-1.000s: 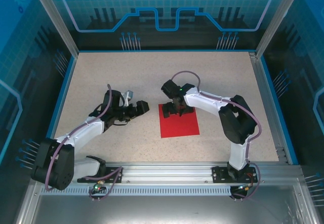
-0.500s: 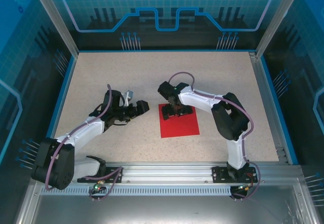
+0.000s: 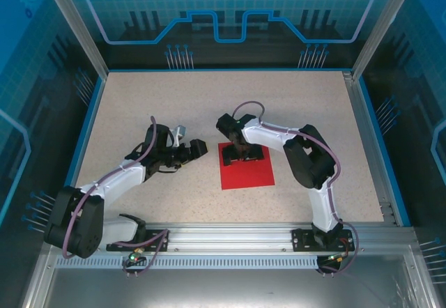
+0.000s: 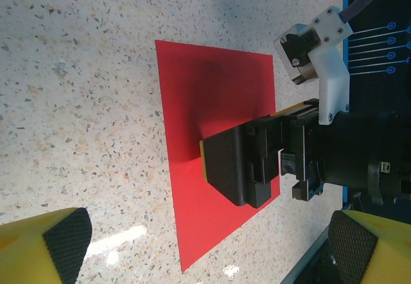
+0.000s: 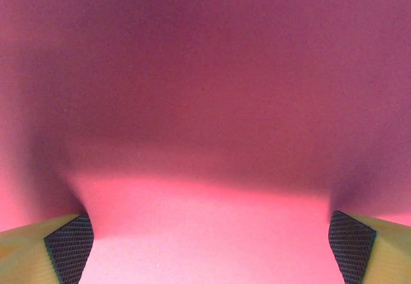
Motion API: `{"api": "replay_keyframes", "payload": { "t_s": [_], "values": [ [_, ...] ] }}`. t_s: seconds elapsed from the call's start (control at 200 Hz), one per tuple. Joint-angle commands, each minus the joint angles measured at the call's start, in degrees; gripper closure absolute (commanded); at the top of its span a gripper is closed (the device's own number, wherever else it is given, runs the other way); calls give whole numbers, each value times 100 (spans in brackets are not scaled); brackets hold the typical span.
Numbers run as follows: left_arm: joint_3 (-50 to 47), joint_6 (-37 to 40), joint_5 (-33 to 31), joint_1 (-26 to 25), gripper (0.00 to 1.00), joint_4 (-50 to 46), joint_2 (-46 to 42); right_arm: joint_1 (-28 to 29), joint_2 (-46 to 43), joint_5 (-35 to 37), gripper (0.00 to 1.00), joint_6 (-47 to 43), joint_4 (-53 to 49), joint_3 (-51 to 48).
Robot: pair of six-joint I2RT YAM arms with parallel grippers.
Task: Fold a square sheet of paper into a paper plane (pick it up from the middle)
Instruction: First fold in half a square sheet of paper at the center of the table.
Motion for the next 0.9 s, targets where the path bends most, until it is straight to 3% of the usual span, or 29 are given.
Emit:
{"api": "replay_keyframes", "payload": {
  "t_s": [0.0,0.5,0.895],
  "values": [
    [14,7,51,-41,1,34,37,-27,278,-23,1,175,-53,-171],
    [14,-1,-15,-45,1,-31,-121,-97,461,-534,3,90,634,-801],
    [66,-34,-40,-45,1,-5,-16,-73,424,-398,12,76,640,-733]
  ]
}}
